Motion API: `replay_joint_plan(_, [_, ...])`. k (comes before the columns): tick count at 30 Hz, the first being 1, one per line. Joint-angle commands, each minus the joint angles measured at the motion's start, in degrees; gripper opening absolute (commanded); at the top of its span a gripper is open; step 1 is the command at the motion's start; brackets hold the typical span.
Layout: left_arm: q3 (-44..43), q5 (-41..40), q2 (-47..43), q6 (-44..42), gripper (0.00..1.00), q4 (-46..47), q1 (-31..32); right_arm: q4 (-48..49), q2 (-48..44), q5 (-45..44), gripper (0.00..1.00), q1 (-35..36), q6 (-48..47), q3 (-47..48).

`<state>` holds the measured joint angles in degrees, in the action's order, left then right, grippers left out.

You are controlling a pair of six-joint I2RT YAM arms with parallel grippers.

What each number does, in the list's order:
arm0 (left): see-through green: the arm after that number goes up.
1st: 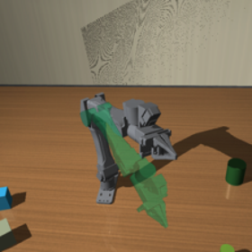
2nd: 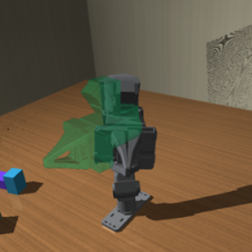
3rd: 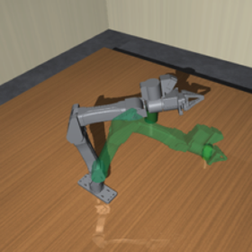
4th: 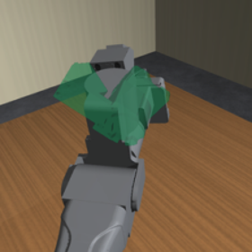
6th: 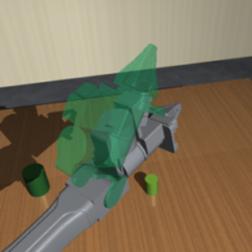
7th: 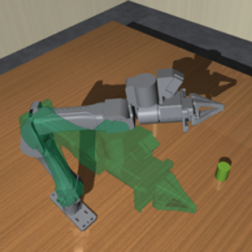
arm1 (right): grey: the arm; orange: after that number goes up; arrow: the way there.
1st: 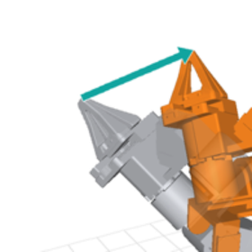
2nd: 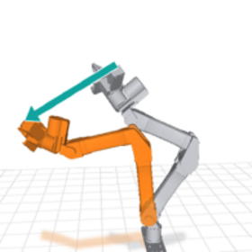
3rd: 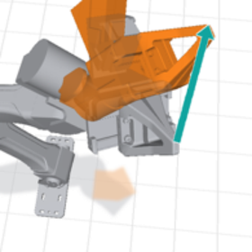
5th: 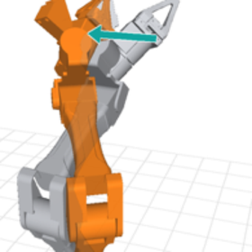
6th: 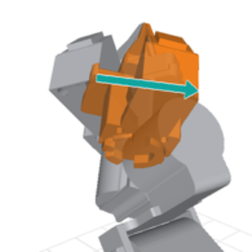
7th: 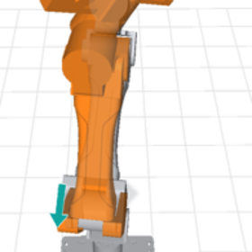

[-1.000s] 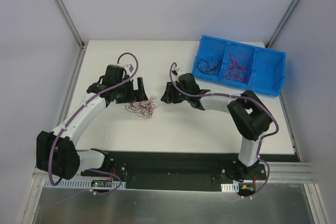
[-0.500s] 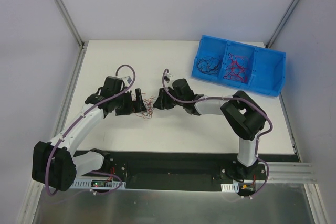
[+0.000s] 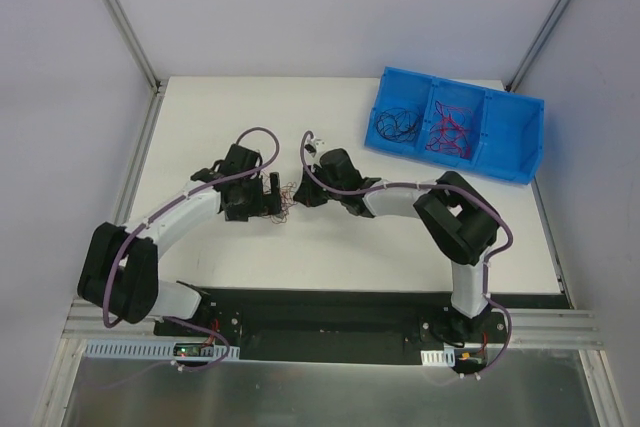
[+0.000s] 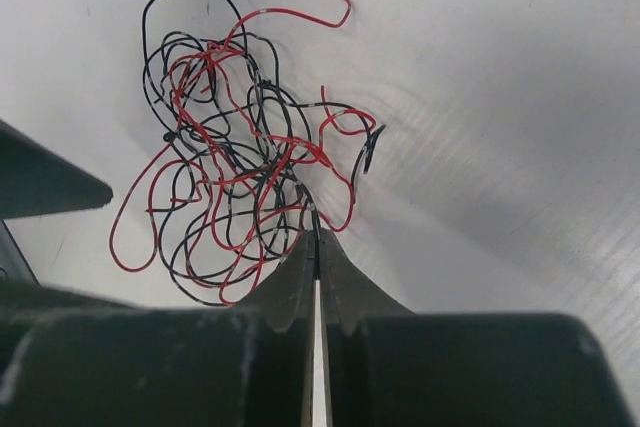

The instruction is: Untangle the cables

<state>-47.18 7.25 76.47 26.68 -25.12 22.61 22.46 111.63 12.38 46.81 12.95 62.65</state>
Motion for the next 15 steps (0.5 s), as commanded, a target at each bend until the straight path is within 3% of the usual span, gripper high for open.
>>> replay_joint_plan(1, [-5.46,-10.4,5.43,2.15,0.99,0.95,0.42,1.61,-1.59,-0.52,0.0,0.13,-0.56,0.99])
replay_joint_plan(9, [-11.44,-11.02,17.13,3.82,0.99,4.11,0.5,11.72,-7.12,3.26,0.0,0.13,2.25,-7.45])
replay_joint_plan(15, [-13.03,-11.82,22.67,5.22,0.99,4.64,-0.11,13.14,-21.17,-0.51,0.0,0.13,2.6,-16.41])
